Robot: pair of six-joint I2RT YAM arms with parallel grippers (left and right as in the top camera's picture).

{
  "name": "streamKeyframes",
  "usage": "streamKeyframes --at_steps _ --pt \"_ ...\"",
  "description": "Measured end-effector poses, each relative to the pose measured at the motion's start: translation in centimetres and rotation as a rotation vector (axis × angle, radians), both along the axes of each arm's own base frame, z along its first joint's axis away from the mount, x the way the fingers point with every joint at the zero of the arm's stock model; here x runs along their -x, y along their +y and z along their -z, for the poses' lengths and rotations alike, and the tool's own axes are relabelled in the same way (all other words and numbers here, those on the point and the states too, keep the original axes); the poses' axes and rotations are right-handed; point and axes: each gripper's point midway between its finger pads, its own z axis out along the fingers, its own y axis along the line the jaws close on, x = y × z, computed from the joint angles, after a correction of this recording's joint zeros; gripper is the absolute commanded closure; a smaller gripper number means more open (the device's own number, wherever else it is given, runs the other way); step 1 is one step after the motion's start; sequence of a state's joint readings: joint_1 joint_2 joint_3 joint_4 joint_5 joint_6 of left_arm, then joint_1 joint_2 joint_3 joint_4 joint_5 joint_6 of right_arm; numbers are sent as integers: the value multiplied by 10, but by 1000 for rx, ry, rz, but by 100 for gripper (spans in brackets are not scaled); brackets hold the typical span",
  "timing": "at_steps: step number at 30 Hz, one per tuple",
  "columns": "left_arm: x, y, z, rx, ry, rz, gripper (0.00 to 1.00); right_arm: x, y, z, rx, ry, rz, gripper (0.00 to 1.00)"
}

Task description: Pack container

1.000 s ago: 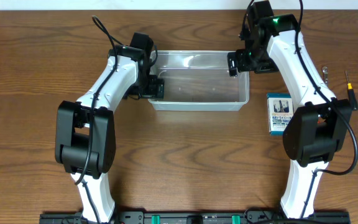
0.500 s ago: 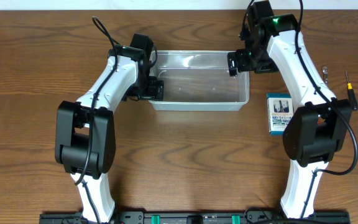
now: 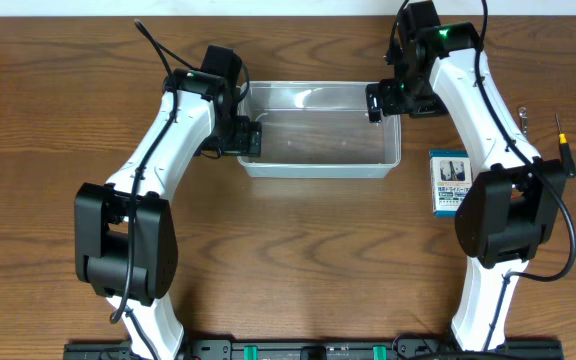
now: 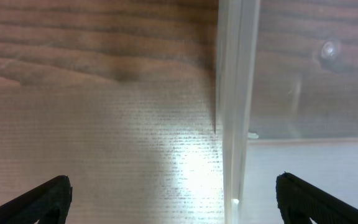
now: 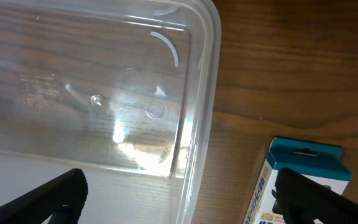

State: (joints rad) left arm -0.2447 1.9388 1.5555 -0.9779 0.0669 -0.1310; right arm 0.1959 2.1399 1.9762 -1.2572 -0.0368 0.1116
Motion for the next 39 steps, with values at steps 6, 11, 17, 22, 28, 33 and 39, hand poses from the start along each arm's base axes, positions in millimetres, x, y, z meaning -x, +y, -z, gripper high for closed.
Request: streamKeyframes --at_steps 6,11,17,22,28,33,39 --pt "3 1 0 -3 12 0 2 0 0 0 0 0 0 1" --pt "8 2 1 -8 31 0 2 0 0 0 0 0 0 1" --pt "11 3 1 -11 46 -4 2 0 0 0 0 0 0 1" --pt "16 4 2 -15 66 -16 2 0 0 0 0 0 0 1" --pt "18 5 2 -16 74 -31 2 0 0 0 0 0 0 1" --pt "20 5 2 -18 84 -34 2 0 0 0 0 0 0 1" --pt "22 6 2 -20 91 -35 2 0 0 0 0 0 0 1"
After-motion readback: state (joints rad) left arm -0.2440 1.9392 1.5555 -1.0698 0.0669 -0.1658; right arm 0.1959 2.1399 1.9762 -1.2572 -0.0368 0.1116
